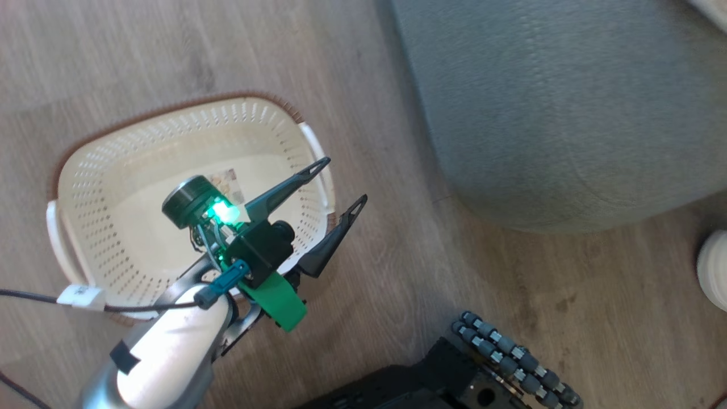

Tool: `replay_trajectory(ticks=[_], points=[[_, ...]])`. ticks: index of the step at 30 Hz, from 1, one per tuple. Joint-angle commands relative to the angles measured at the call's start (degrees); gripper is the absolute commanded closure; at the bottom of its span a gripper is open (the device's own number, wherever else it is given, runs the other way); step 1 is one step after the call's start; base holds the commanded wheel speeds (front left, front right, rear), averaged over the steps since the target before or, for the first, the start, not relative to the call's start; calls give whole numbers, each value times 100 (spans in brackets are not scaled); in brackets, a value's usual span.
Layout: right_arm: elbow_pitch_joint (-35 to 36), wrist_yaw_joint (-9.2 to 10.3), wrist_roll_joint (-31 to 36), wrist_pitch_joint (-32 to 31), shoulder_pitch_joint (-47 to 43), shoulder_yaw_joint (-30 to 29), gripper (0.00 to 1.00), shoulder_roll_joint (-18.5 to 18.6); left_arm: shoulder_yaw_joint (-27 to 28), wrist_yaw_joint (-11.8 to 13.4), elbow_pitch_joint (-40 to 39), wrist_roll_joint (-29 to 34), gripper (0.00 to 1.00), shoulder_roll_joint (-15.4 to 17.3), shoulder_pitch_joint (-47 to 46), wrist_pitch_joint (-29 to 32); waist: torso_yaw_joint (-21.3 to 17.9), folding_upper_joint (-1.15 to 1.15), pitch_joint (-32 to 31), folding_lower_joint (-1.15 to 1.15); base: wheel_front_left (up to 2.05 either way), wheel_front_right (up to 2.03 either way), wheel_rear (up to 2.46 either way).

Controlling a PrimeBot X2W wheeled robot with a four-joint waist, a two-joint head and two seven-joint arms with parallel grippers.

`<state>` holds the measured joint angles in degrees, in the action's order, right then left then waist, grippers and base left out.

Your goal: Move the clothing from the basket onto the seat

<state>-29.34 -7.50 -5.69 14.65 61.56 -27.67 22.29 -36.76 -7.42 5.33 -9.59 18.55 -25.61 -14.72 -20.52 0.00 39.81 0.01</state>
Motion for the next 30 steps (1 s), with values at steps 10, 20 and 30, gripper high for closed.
replay_trajectory(ticks=[10,20,30], points=[[-1520,1,762,35,1001,-533,100,324,168,-7,-218,32,0,-13,-99,-28,534,0,598,-1,0,0,0],[-3081,1,1439,-327,1207,-500,100,223,286,-7,-106,-68,0,-155,-130,-28,714,0,758,-1,0,0,0],[-3755,1,1379,-246,1328,-384,53,279,288,-7,-35,-66,0,-219,-155,-28,743,0,630,-1,0,0,0]])
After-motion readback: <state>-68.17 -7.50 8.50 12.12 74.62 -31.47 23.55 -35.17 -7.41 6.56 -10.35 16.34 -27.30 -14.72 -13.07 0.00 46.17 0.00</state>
